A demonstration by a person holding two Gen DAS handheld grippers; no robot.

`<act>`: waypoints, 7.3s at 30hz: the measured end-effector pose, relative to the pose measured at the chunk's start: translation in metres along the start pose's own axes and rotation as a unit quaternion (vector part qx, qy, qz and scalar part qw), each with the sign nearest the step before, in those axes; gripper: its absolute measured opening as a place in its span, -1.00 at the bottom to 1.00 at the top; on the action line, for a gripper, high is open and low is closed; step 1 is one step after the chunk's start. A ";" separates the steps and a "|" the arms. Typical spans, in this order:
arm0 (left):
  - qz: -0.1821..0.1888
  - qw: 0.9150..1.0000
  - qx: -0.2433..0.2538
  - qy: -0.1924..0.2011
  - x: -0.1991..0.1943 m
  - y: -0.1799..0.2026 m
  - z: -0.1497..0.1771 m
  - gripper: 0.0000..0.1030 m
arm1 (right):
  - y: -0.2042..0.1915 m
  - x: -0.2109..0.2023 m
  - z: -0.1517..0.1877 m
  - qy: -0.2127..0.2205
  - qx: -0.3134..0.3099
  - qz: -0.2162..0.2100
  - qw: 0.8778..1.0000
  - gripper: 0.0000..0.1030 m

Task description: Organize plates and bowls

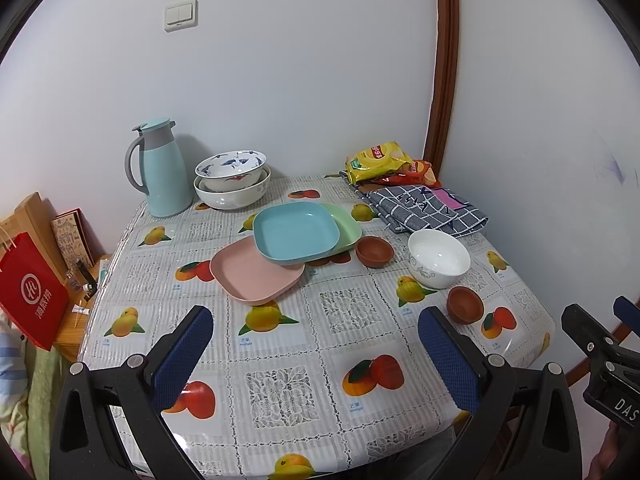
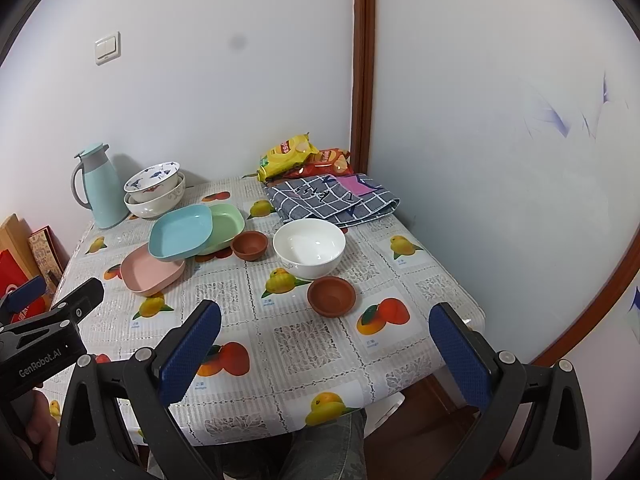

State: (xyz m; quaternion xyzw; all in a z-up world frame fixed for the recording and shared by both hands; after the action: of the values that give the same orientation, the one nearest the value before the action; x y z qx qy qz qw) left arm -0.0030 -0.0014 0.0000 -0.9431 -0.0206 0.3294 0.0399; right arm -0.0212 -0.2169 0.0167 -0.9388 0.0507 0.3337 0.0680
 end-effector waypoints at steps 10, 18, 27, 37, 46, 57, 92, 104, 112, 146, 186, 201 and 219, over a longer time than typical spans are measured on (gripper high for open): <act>-0.001 1.000 0.000 0.000 -0.001 0.000 0.001 1.00 | 0.000 -0.001 0.000 0.001 0.001 -0.001 1.000 0.99; 0.000 1.000 0.000 0.005 -0.004 -0.001 0.002 1.00 | 0.001 -0.003 -0.001 0.003 0.002 -0.001 1.000 0.99; -0.001 1.000 0.001 0.005 -0.006 0.000 0.001 1.00 | 0.001 -0.004 -0.002 0.004 0.003 -0.004 1.000 0.99; 0.003 1.000 0.004 0.002 0.001 0.002 -0.008 1.00 | -0.002 0.001 -0.005 0.001 0.002 0.001 1.000 0.99; 0.015 1.000 0.007 -0.003 0.016 0.000 -0.020 1.00 | -0.012 0.019 -0.015 -0.013 -0.002 0.002 1.000 0.99; 0.017 1.000 0.010 -0.005 0.035 -0.010 -0.047 1.00 | -0.022 0.037 -0.039 -0.012 0.011 -0.004 1.000 0.99; -0.024 0.990 -0.067 -0.122 0.221 -0.131 -0.063 0.81 | -0.128 0.218 -0.084 -0.074 -0.053 -0.079 0.993 0.80; 0.004 0.986 -0.061 -0.156 0.299 -0.124 -0.076 0.62 | -0.173 0.293 -0.065 -0.128 -0.079 -0.111 0.982 0.33; 0.020 0.986 -0.045 -0.158 0.332 -0.112 -0.083 0.47 | -0.184 0.311 -0.049 -0.151 -0.089 -0.132 0.976 0.31; 0.064 0.984 -0.086 -0.140 0.263 -0.136 -0.060 -0.81 | -0.203 0.272 -0.036 -0.157 -0.066 -0.139 0.975 -0.78; 0.008 0.975 -0.127 -0.180 0.272 -0.172 -0.001 -0.80 | -0.254 0.305 0.003 -0.210 -0.134 -0.165 0.954 -0.78; 0.026 0.971 -0.140 -0.194 0.278 -0.172 0.005 -0.63 | -0.261 0.320 0.000 -0.216 -0.148 -0.180 0.948 -0.62; 0.010 0.977 -0.113 -0.179 0.251 -0.161 -0.003 -0.16 | -0.265 0.290 -0.008 -0.170 -0.164 -0.206 0.949 0.23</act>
State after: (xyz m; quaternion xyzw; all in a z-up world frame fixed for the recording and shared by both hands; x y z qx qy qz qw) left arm 0.1929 0.1753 -0.1388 -0.8674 -0.0552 0.4890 -0.0740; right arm 0.2454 0.0290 -0.1360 -0.8561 -0.2122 0.4712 -0.0121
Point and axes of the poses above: each gripper's, at about its wrist camera, not at the fingertips, and x roughly the way its jaws point, y to its right, z to its underside, the point moved 1 cm from there along x, roughly the way its jaws point, and after that the axes turned 8 degrees about x, right-handed, at the moved point
